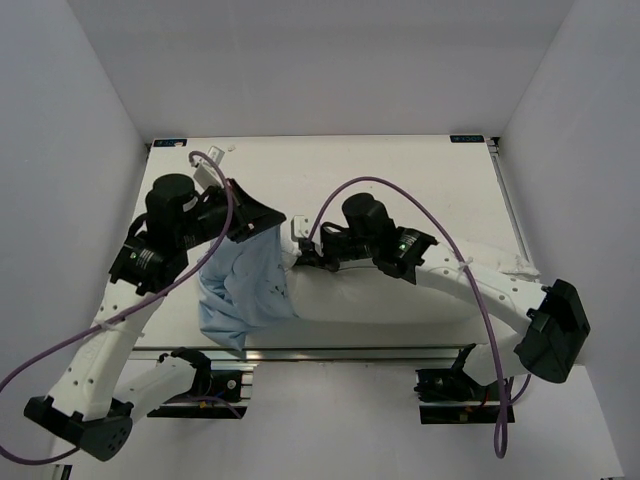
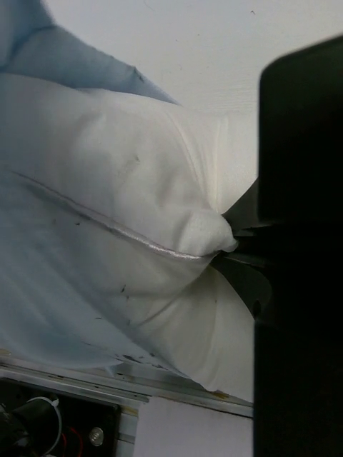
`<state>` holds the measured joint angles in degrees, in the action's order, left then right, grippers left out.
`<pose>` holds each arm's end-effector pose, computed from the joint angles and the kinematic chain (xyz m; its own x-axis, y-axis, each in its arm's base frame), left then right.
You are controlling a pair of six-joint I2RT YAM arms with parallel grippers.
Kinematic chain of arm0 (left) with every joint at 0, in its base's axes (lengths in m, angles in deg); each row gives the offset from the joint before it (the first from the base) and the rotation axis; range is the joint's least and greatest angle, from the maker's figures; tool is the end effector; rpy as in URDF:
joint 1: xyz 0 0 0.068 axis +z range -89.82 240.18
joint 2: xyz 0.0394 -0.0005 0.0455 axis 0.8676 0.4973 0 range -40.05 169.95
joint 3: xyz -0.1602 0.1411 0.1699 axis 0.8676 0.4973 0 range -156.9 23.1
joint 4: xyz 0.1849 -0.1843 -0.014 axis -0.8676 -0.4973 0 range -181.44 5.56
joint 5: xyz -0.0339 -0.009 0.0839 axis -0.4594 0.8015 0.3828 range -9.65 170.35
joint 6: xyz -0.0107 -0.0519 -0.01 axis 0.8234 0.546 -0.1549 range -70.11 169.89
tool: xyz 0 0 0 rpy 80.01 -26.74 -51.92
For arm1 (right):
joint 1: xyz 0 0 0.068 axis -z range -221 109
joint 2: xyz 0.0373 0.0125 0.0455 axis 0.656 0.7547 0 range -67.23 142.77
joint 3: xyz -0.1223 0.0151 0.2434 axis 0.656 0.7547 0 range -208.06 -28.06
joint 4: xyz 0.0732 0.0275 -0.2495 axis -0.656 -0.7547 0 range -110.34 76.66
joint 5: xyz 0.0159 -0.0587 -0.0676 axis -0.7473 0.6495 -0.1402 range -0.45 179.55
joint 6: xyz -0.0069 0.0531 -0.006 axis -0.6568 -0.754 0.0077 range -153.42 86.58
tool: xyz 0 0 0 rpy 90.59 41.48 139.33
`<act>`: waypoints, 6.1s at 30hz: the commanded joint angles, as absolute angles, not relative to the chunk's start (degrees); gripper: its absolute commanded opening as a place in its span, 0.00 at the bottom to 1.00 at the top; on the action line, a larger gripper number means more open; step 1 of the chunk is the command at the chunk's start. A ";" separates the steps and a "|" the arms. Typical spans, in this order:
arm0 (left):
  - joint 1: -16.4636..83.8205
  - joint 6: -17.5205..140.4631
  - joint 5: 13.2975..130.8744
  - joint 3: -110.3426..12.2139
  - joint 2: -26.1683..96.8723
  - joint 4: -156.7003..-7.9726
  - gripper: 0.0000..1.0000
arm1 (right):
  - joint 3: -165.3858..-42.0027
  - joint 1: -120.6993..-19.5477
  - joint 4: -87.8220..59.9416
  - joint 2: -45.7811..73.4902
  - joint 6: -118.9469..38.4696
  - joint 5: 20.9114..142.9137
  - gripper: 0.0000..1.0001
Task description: Put the pillow into the pillowcase
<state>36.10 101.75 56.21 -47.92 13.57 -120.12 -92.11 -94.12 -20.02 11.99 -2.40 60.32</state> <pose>0.1588 -0.0869 0.4232 -0.7485 -0.4516 -0.4856 0.2237 0.5174 -0.8260 0.1784 0.2666 0.3276 0.3087 -0.3380 -0.8891 -0.9464 -0.0153 -0.3227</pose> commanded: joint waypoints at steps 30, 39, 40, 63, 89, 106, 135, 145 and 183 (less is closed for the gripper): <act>33.02 111.25 41.41 -38.26 24.64 -89.70 0.00 | -80.54 -92.68 28.58 10.99 9.10 83.67 0.00; 32.93 109.74 52.04 -13.56 10.06 -103.68 0.00 | -71.21 -93.38 5.26 5.30 12.80 66.67 0.56; 32.93 109.83 52.39 -12.50 9.43 -105.60 0.00 | -71.30 -93.38 1.98 4.07 13.68 64.61 0.67; 35.22 91.37 66.28 -51.33 -0.85 -149.40 0.72 | -77.98 -87.58 -14.40 -10.54 -22.87 77.60 0.89; 34.52 66.86 65.50 -56.35 34.13 -127.16 0.67 | -72.00 -85.47 -18.79 -4.04 -23.40 65.82 0.72; 27.13 64.83 83.07 -56.43 40.01 -131.28 0.12 | -72.80 -85.38 -17.48 -1.57 -24.28 68.99 0.71; 21.24 78.54 71.19 -59.96 33.53 -118.10 0.00 | -95.58 -85.38 -6.74 15.22 -18.05 79.45 0.00; 21.77 74.07 90.36 -63.46 32.89 -124.86 0.25 | -81.33 -85.38 -12.38 3.90 -15.85 70.13 0.62; 27.57 59.47 91.35 -63.28 51.71 -133.14 0.00 | -85.45 -74.04 -13.96 15.65 -22.26 65.74 0.75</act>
